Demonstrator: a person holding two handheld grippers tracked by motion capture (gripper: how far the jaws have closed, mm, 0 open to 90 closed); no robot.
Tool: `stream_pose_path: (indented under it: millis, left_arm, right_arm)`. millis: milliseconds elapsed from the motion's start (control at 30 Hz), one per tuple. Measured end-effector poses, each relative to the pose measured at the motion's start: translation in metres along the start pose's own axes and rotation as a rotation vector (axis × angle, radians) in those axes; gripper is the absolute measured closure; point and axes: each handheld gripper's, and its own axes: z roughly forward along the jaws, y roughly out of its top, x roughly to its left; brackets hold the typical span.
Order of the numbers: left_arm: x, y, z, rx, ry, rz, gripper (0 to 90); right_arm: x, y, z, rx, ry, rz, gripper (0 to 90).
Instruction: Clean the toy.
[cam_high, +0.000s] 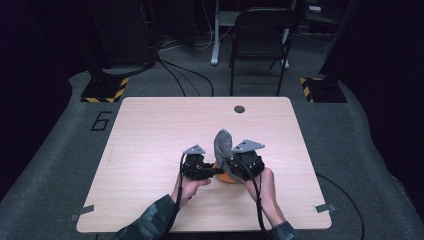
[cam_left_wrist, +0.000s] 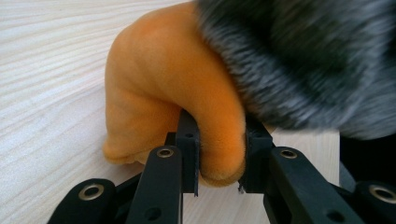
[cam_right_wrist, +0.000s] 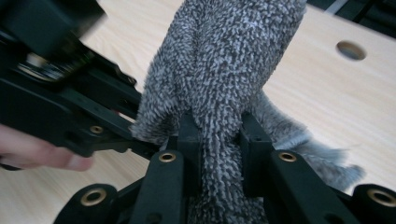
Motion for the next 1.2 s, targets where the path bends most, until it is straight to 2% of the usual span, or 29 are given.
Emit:
stream_pose_path:
  millis: [67, 133, 267, 400, 533, 667, 833, 900, 967, 1033, 1133, 1200]
  left_arm:
    - [0.000, -0.001, 0.002, 0.000, -0.004, 0.000, 74.1]
    - [-0.001, 0.000, 0.002, 0.000, -0.002, 0.014, 74.0]
    - [-0.001, 0.000, 0.003, 0.005, -0.006, 0.027, 73.9]
    - [-0.002, -0.001, 0.004, 0.010, -0.012, 0.032, 73.5]
    - [-0.003, -0.001, 0.004, 0.010, -0.017, 0.027, 73.2]
    - [-0.003, -0.002, 0.004, 0.008, -0.017, 0.026, 73.0]
    - [-0.002, -0.002, 0.004, 0.006, -0.021, 0.026, 72.8]
    - [-0.002, -0.002, 0.004, 0.003, -0.022, 0.024, 72.7]
    - [-0.001, -0.001, 0.003, 0.001, -0.022, 0.021, 72.5]
    - [-0.001, -0.001, 0.003, 0.003, -0.024, 0.023, 72.4]
    - [-0.001, -0.001, 0.003, -0.001, -0.019, 0.025, 72.3]
    - [-0.002, -0.001, 0.003, 0.000, -0.017, 0.032, 72.3]
  right_arm:
    - [-0.001, -0.005, 0.008, 0.012, -0.019, -0.015, 74.5]
    - [-0.005, -0.007, 0.007, 0.012, -0.019, -0.015, 74.5]
    - [-0.012, -0.011, 0.004, 0.020, -0.055, -0.025, 74.5]
    - [-0.028, -0.019, 0.000, 0.030, -0.083, -0.002, 74.2]
    - [-0.047, -0.031, -0.002, 0.056, -0.118, 0.048, 74.0]
    - [-0.068, -0.045, 0.004, 0.096, -0.148, 0.110, 73.9]
    - [-0.091, -0.067, 0.022, 0.184, -0.178, 0.178, 73.7]
    - [-0.099, -0.076, 0.032, 0.232, -0.189, 0.176, 73.5]
    - [-0.105, -0.082, 0.035, 0.258, -0.189, 0.197, 73.5]
    - [-0.110, -0.078, 0.027, 0.222, -0.185, 0.219, 74.0]
    - [-0.106, -0.061, 0.002, 0.128, -0.180, 0.231, 74.1]
    - [-0.096, -0.045, -0.020, 0.023, -0.144, 0.205, 74.0]
